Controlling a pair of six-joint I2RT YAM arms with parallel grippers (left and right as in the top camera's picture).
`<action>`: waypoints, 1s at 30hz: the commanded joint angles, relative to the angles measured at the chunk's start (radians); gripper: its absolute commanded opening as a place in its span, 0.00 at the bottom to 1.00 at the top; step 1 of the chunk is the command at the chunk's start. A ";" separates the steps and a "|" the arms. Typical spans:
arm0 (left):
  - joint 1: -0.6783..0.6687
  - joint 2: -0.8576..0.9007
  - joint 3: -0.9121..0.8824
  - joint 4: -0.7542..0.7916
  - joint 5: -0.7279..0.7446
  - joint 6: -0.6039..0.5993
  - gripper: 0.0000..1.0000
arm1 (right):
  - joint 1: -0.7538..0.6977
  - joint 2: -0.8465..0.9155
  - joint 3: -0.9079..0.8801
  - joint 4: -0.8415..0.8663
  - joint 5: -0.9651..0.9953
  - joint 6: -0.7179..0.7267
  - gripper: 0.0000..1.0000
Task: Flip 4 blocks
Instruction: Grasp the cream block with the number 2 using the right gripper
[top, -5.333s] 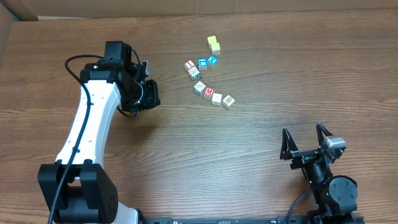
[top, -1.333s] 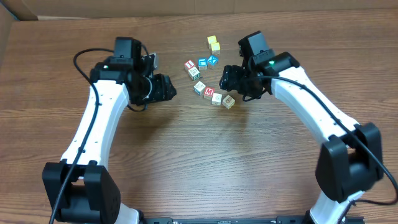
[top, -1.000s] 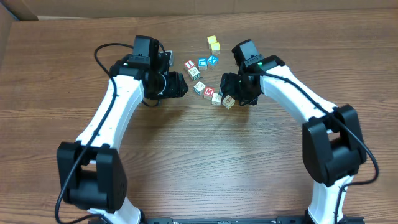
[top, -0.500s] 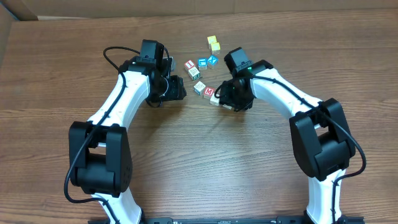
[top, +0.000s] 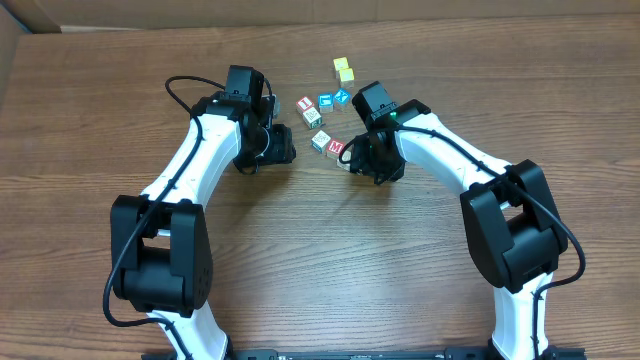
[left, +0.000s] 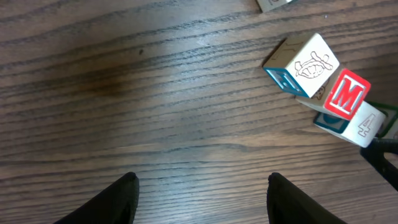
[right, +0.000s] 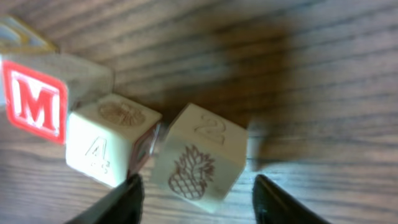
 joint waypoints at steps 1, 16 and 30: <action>0.000 0.007 0.007 0.002 -0.019 -0.003 0.59 | -0.005 -0.034 0.022 0.006 0.016 0.025 0.64; 0.000 0.007 0.007 -0.005 -0.019 -0.003 0.66 | 0.008 -0.057 -0.040 0.066 0.120 0.103 0.22; 0.000 0.007 0.007 -0.053 -0.019 -0.003 0.75 | 0.076 -0.268 -0.012 -0.256 0.052 0.072 0.24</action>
